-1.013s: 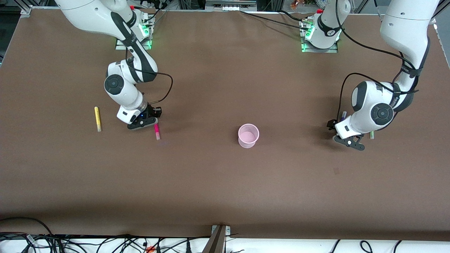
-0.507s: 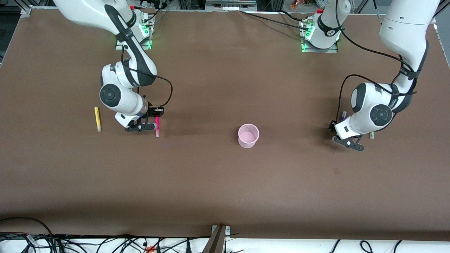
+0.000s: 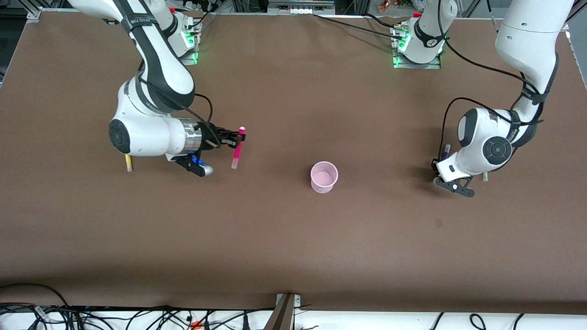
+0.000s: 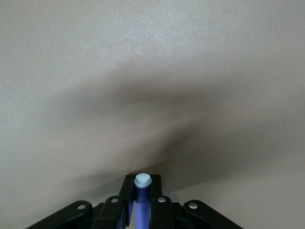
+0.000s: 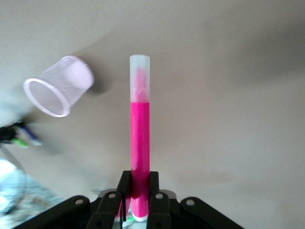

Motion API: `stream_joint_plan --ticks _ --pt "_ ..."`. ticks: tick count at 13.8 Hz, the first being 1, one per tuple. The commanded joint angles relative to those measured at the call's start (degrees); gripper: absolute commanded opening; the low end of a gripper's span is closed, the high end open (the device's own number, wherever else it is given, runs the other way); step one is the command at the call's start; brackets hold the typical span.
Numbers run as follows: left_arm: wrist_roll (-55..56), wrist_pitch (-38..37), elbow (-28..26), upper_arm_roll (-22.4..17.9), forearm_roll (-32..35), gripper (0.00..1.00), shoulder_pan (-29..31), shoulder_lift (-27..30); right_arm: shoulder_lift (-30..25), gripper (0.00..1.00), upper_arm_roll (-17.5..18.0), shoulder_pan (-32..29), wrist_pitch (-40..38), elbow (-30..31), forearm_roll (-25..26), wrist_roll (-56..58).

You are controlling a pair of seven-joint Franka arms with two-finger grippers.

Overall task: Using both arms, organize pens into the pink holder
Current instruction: 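Carry the pink marker over the pink cup with the right gripper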

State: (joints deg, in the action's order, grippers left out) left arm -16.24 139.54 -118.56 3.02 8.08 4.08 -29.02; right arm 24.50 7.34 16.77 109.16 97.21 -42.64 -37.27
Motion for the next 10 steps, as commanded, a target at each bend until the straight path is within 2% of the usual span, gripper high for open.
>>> stream_joint_plan --ticks 1,4,7,8,10 --pt "-0.7 0.3 0.4 0.6 1.2 0.00 0.8 -0.2 8.3 0.00 0.0 3.3 0.3 -9.8 -10.3 -11.9" --pt "-0.8 0.0 0.4 0.6 1.2 0.00 0.8 -0.2 14.8 0.00 0.0 6.8 7.3 -16.2 -24.2 -18.6" --pt "-0.8 -0.3 0.5 0.7 1.2 0.00 0.8 0.0 19.4 0.00 0.0 11.1 14.4 -19.1 -39.4 -20.3" --pt "-0.9 -0.6 0.5 0.8 1.2 0.00 0.8 -0.1 20.6 0.00 0.0 12.7 15.7 -19.8 -42.4 -19.8" --pt "-2.8 -3.0 1.7 0.8 1.1 0.00 0.9 -0.1 22.8 0.00 0.0 15.5 19.5 -22.2 -43.1 -20.0"
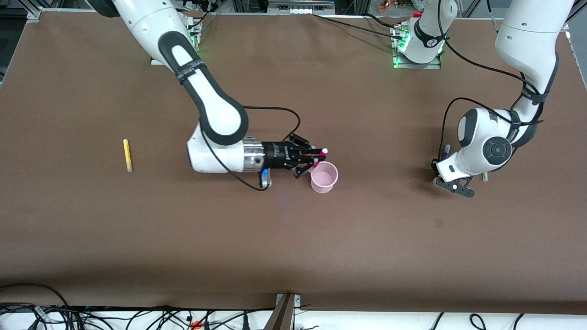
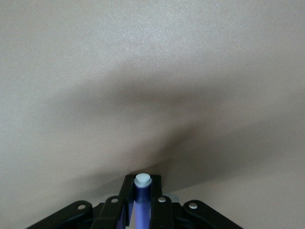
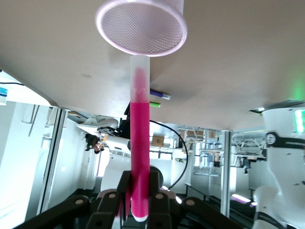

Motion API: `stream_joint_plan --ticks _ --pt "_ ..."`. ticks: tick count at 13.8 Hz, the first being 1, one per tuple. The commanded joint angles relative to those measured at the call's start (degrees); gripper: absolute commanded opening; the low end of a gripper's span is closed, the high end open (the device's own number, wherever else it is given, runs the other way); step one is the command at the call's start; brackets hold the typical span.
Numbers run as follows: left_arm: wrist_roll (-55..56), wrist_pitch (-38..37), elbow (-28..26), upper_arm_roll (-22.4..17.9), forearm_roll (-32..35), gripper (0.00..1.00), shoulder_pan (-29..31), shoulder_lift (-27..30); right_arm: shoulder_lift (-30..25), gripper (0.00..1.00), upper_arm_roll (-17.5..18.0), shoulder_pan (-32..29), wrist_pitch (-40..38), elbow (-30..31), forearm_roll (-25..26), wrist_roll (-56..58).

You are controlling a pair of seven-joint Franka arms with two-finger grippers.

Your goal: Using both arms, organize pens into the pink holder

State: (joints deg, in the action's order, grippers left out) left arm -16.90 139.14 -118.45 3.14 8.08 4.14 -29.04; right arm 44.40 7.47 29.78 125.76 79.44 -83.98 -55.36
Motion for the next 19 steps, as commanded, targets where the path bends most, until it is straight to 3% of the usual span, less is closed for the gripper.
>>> stream_joint_plan --ticks 1,4,6,10,11,12,13,16,19 --pt "-2.9 -5.2 3.1 0.7 0.5 0.00 1.0 -0.1 3.7 0.00 -0.2 3.6 5.1 -5.2 -1.7 -1.7" --pt "-3.2 -11.6 6.6 1.0 -0.9 0.00 1.0 0.4 6.2 0.00 -0.3 5.0 6.9 -7.6 -1.6 -0.8" --pt "-5.9 -15.2 8.7 0.9 -6.2 0.00 1.0 1.1 6.6 0.00 -0.4 5.2 7.1 -7.9 -1.4 -0.2" --pt "-17.2 -28.5 18.0 0.8 -16.2 0.00 1.7 1.0 7.7 0.00 -0.8 4.9 7.0 -7.9 -1.1 2.8" --pt "-18.5 -30.3 19.4 0.8 -19.2 0.00 1.7 0.9 8.2 0.20 -0.8 4.8 7.0 -7.9 -1.1 4.5" --pt "-18.7 -31.7 20.3 0.8 -20.6 0.00 1.8 0.9 8.2 0.74 -0.8 4.6 7.0 -7.9 -1.1 5.9" --pt "-19.2 -32.9 21.4 0.9 -21.3 0.00 1.9 0.9 8.1 1.00 -0.9 4.6 7.0 -7.9 -1.0 6.4" --pt "-23.0 -39.2 25.8 0.8 -26.3 0.00 2.4 0.9 6.3 1.00 -1.6 3.5 6.5 -7.8 0.9 6.4" --pt "-34.6 -40.7 27.1 0.9 -34.7 0.00 3.1 0.9 3.6 1.00 -4.9 3.2 6.2 -7.0 12.0 6.8"
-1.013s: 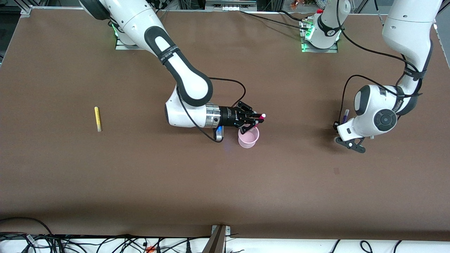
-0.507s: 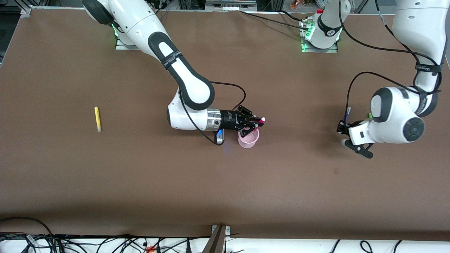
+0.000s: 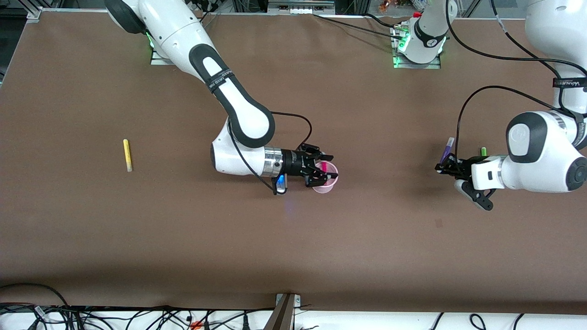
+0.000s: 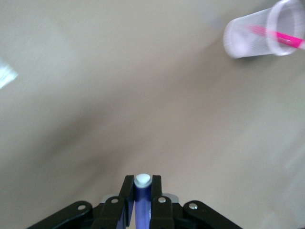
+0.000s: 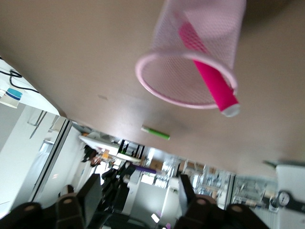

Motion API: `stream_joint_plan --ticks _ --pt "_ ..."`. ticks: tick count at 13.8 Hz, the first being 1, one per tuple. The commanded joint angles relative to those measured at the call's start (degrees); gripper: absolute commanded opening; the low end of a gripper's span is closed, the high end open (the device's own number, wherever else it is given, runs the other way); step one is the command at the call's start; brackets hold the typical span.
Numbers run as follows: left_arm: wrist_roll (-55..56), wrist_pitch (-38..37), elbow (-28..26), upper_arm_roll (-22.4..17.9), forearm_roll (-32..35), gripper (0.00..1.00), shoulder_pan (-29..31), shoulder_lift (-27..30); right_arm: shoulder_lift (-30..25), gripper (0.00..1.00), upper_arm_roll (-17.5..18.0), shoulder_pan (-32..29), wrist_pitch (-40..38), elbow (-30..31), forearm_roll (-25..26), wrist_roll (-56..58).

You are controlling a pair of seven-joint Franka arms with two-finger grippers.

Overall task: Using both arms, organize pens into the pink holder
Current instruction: 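Retract the right gripper while the left gripper carries the purple marker cupward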

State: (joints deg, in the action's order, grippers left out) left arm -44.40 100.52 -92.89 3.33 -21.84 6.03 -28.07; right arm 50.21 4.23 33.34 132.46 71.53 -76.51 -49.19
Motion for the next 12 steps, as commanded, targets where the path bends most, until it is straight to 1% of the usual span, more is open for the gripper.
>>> stream_joint_plan --ticks 1,3,4,5,6,8,10,11,12 --pt "-9.9 -2.9 2.1 0.7 -7.1 0.00 1.0 -0.1 -2.3 1.00 -3.6 -0.5 -0.5 0.9 7.0 1.1" --pt "-10.6 -4.4 3.9 0.8 -12.1 0.00 0.0 -0.2 -2.3 1.00 -6.0 -2.0 -3.1 0.9 10.8 2.9" --pt "-10.6 -4.6 4.0 1.7 -14.3 0.00 -0.2 -0.3 -2.4 1.00 -7.5 -2.8 -5.1 0.8 13.4 6.1" --pt "-10.8 -4.6 4.1 3.5 -16.7 0.00 0.0 -0.4 -3.1 1.00 -9.3 -2.9 -5.9 0.8 16.5 8.9" --pt "-11.3 -4.6 4.1 4.5 -19.3 0.00 -0.1 -0.4 -3.2 1.00 -11.3 -3.0 -7.5 1.0 21.1 10.7" --pt "-11.4 -4.6 5.4 6.7 -24.4 0.00 -0.2 -0.7 -4.7 1.00 -15.7 -3.0 -13.8 0.9 30.3 14.3" --pt "-12.7 -4.3 9.6 10.0 -26.0 0.00 -0.3 -2.9 -8.4 1.00 -19.4 -2.9 -19.0 2.5 36.7 17.7" --pt "-15.2 -3.8 12.5 11.9 -26.4 0.00 -0.5 -5.1 -10.7 1.00 -21.2 -2.9 -21.1 3.6 40.3 20.3" --pt "-18.4 -3.6 16.5 13.4 -26.5 0.00 -1.3 -8.2 -13.5 1.00 -22.1 -2.9 -21.9 5.7 43.8 23.3"
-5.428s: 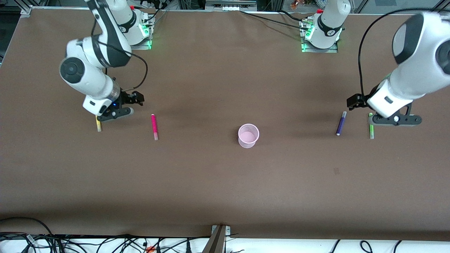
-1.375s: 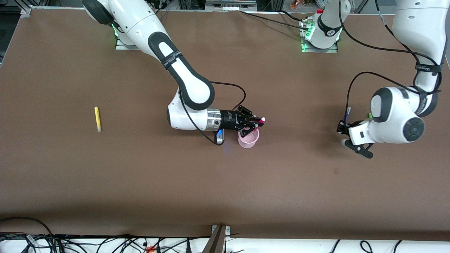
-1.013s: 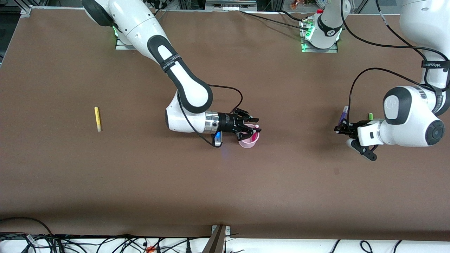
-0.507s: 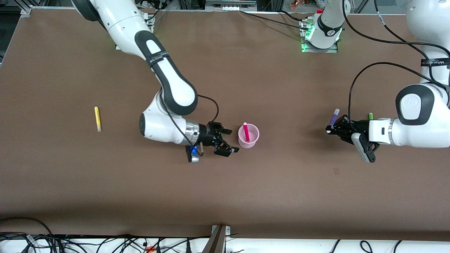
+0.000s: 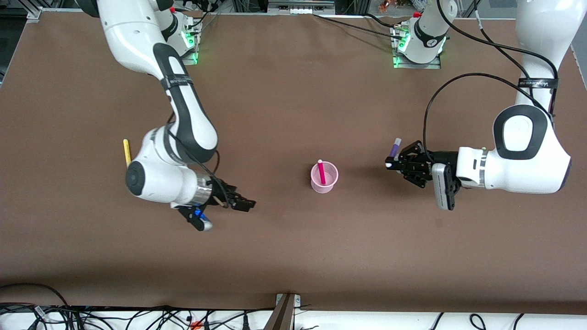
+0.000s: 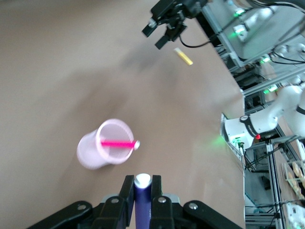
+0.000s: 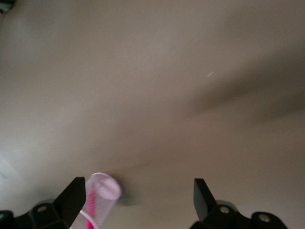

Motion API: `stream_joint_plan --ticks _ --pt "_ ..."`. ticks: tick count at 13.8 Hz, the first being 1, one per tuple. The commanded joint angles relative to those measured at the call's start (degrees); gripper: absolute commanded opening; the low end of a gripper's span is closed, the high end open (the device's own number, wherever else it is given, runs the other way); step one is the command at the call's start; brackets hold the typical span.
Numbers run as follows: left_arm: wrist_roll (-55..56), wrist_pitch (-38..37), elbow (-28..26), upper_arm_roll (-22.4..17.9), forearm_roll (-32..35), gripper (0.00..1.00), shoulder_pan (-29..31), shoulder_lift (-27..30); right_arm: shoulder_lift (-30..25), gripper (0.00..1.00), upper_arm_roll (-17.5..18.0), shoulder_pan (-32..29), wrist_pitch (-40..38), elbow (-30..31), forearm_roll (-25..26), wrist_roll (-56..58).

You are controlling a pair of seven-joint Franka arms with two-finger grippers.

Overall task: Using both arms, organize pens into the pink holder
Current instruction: 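Retract the right gripper while the left gripper carries the purple marker cupward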

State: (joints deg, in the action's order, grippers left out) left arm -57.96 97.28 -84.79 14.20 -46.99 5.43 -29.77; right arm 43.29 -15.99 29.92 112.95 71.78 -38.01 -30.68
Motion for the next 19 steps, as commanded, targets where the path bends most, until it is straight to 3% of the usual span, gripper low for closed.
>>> stream_joint_plan --ticks 1,3,6,10,14,16,19 --pt "-8.7 -0.1 12.1 3.5 -1.3 0.00 -1.9 -9.4 -9.5 1.00 -2.5 0.5 -2.4 7.7 7.8 8.2" --pt "-14.5 3.9 13.6 3.6 -1.2 0.00 -4.5 -10.6 -16.8 1.00 -3.7 0.6 -2.5 13.4 12.0 13.2" --pt "-18.9 13.9 12.6 3.5 4.2 0.00 -9.2 -10.2 -28.8 1.00 -3.7 0.5 -5.6 19.6 23.5 17.7" --pt "-19.7 22.6 8.5 3.6 5.7 0.00 -13.6 -9.8 -38.4 1.00 -5.7 0.5 -15.3 19.5 29.2 19.8" --pt "-21.7 27.9 1.0 3.9 5.9 0.00 -14.7 -7.8 -42.7 1.00 -6.4 -0.8 -21.6 19.1 31.6 24.2" --pt "-21.7 30.6 -0.8 4.0 5.9 0.00 -15.4 -7.0 -44.2 1.00 -1.4 -6.1 -24.6 19.1 34.0 24.3" --pt "-21.8 30.8 -1.3 4.0 5.9 0.00 -15.4 -7.4 -45.7 1.00 11.9 -19.7 -26.9 19.4 34.9 24.4"
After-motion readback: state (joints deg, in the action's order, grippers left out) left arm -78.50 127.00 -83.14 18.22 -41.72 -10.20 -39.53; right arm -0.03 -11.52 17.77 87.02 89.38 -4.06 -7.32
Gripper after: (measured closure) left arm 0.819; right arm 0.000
